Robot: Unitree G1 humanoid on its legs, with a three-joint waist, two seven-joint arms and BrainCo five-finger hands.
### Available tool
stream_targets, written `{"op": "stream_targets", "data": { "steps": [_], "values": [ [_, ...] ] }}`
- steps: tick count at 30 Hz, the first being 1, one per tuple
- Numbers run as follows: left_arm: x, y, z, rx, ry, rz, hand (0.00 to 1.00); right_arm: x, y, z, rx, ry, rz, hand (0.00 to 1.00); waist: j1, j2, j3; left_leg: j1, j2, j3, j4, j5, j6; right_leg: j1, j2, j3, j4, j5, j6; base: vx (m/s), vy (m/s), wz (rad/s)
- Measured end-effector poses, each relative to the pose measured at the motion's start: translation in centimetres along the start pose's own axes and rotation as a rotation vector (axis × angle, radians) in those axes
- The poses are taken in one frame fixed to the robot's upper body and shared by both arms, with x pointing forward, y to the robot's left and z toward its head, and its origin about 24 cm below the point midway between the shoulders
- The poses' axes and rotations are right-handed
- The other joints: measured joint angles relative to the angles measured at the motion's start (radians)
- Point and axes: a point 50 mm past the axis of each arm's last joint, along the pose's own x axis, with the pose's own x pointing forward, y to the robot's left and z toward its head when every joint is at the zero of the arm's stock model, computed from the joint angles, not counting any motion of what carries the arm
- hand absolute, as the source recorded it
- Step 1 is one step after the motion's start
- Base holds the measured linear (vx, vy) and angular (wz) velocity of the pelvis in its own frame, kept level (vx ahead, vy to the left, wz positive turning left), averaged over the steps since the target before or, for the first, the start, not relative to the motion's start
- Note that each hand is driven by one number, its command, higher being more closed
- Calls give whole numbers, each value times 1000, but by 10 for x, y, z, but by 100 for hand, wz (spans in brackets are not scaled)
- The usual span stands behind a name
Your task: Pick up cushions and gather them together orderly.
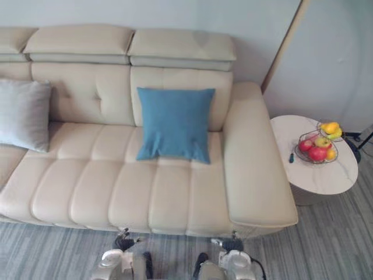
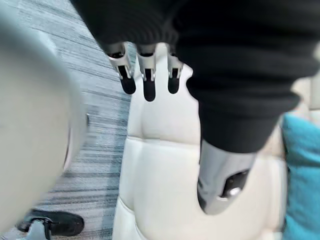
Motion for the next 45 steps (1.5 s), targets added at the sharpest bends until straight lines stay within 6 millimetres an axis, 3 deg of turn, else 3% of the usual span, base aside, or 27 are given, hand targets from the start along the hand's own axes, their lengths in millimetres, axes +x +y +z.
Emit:
{"op": "stream_targets", "data": {
  "steps": [3,6,12,13,23,28,35,37,38,39,40,41,42,44,45],
  "values": [
    [0,8,-6,17,25,16,0,-1,-6,-8,9,26,-6,0,-8,-11,-8,33,-43,-3,-52,12,7,48,-16,22,-79,50,5,14,137,4],
    [-1,13,-13,33,45,26,0,-2,-10,-15,36,52,-21,0,-8,-14,-14,65,-59,-6,-95,13,7,79,-16,41,-115,52,6,41,69,6],
    [-4,17,-26,40,92,36,0,-1,-18,-19,71,77,-47,0,-8,3,-44,106,-64,-7,-126,44,26,105,1,58,-151,69,20,147,15,-7],
    [-6,22,-33,23,128,54,0,4,-26,-10,51,71,-53,0,-19,0,-52,172,-72,-52,-192,47,27,153,10,71,-204,80,18,0,0,0],
    [-6,23,-35,23,135,52,0,3,-27,-13,50,82,-54,0,-28,6,-48,179,-70,-42,-194,47,27,153,10,74,-197,80,18,0,0,-2],
    [-6,22,-35,21,136,32,0,-2,-33,-29,55,133,-64,0,-39,19,-33,205,-49,22,-194,39,22,148,17,109,-177,75,23,-23,-12,-23],
    [-5,16,-30,22,124,3,0,-2,-35,-24,67,104,-72,0,-54,10,-14,188,-16,127,-161,14,6,63,56,205,-151,87,15,-40,-23,-49],
    [-5,17,-30,8,126,7,0,-2,-31,-19,68,80,-62,0,-51,9,-12,192,7,224,-156,4,-8,0,91,248,-123,111,3,-30,-32,-123],
    [-5,17,-30,6,125,9,0,-2,-28,-17,69,75,-55,0,-47,9,-11,193,17,267,-156,2,-12,-26,106,233,-123,138,-3,-45,-45,-181],
    [-4,20,-29,4,121,18,0,-1,-20,-14,67,69,-35,0,-39,12,-8,188,42,361,-155,3,-9,-65,122,160,-132,173,-36,-41,-58,-156],
    [-4,23,-29,4,122,24,0,0,-16,-11,66,62,-23,0,-37,10,-1,188,46,397,-151,3,-9,-81,115,58,-100,141,-59,-38,-104,-173],
    [-2,23,-24,0,110,26,0,1,-14,-6,78,53,-20,0,-42,-3,9,205,49,453,-156,4,-10,-103,64,-171,19,33,-118,0,-126,-136],
    [-1,22,-21,-11,104,28,0,1,-16,-8,71,59,-27,0,-42,-8,15,227,54,501,-150,4,-10,-97,0,-337,102,-28,-141,33,-153,-133],
    [0,25,-18,-36,98,40,0,0,-15,-8,51,56,-22,0,-45,-23,26,259,63,547,-106,1,-10,-92,-54,-458,191,-73,-170,65,-207,-107],
    [1,26,-17,-58,96,48,0,1,-16,-5,20,46,-18,0,-51,-27,27,261,67,555,-83,-6,2,-90,-42,-466,207,-82,-183,34,-216,-90]
  ]
}}
